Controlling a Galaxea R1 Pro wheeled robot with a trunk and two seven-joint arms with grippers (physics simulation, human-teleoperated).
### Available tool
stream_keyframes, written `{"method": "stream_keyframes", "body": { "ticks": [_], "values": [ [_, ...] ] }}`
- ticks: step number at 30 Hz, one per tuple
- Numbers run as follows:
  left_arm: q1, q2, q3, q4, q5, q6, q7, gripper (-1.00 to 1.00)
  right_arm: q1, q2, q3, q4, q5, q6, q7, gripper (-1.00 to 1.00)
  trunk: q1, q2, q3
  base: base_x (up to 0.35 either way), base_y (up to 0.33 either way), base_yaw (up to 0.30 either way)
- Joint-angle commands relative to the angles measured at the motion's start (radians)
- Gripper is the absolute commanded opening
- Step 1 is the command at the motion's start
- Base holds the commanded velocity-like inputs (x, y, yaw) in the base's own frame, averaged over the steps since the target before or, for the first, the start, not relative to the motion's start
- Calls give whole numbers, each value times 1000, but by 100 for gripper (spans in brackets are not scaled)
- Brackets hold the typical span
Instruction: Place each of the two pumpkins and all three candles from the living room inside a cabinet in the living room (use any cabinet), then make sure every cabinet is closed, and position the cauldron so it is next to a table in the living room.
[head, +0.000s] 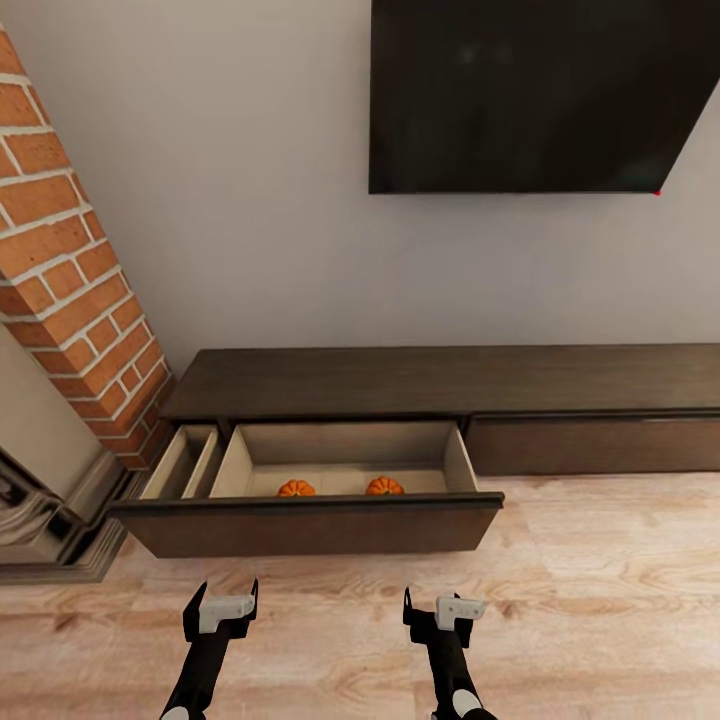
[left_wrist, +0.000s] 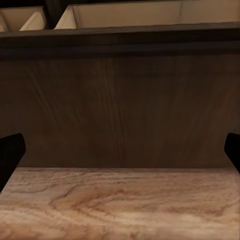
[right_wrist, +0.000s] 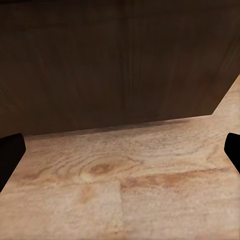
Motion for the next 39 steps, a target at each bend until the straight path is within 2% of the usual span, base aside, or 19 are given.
{"method": "stream_keyframes", "body": {
  "ticks": [1,13,18,24,39],
  "values": [
    [-1,1,-9,0,9,-3,4,100,-1,0,9,1,-8,-3,-5,100,4,-8,-4,0,0,0],
    [-1,1,-9,0,9,-3,4,100,-1,0,8,-1,-8,-12,-5,100,50,-92,-42,0,0,0],
    [-1,1,-9,0,9,-3,4,100,-1,0,11,-3,-7,-68,-4,100,69,-127,-57,0,0,0],
    [-1,1,-9,0,9,-3,3,100,0,0,10,-3,-7,-98,-4,100,92,-169,-76,0,0,0],
    [-1,0,-17,-9,12,6,3,100,1,-1,6,2,-8,-99,-5,100,92,-169,-76,54,2,0]
  ]
}}
